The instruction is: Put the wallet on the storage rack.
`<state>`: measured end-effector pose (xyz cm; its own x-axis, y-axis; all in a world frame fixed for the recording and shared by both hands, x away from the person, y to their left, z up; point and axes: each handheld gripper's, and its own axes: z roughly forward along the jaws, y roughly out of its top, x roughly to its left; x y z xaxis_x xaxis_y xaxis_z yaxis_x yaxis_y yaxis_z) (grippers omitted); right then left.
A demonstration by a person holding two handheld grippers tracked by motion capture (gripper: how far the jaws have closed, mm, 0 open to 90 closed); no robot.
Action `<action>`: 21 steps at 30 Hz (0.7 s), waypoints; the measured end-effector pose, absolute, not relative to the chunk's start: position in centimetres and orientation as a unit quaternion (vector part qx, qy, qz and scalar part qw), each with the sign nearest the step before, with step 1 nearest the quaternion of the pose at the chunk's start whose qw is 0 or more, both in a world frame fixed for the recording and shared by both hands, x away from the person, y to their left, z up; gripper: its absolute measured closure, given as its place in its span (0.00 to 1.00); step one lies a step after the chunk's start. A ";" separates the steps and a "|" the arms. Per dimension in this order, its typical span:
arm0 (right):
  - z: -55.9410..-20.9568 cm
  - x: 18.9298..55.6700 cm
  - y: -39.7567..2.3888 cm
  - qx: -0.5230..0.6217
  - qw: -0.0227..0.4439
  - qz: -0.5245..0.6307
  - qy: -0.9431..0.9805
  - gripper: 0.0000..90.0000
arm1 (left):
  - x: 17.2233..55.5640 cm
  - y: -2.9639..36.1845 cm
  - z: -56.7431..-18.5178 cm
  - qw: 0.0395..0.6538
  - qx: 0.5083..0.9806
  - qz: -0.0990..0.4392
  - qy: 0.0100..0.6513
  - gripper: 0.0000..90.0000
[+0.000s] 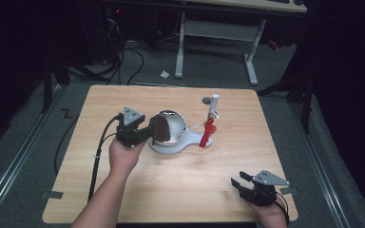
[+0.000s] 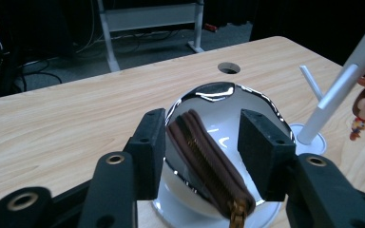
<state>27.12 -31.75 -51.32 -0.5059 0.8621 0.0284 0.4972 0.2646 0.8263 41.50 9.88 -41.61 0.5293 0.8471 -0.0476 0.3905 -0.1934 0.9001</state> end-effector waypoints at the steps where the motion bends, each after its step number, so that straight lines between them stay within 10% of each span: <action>1: -51.3 27.1 -31.7 0.445 0.222 0.412 0.764 0.58 | 41.3 10.2 -41.6 0.476 0.734 0.241 0.421 0.56; 21: -51.8 27.3 -31.6 0.452 0.220 0.403 0.765 0.57 | 36.0 15.4 -46.8 0.454 0.757 0.215 0.418 0.48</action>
<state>27.27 -31.65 -51.76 -0.4949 0.8685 0.0279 0.5134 0.2664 0.8157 36.04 15.45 -46.80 0.5581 0.8280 -0.0544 0.4386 -0.2387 0.8664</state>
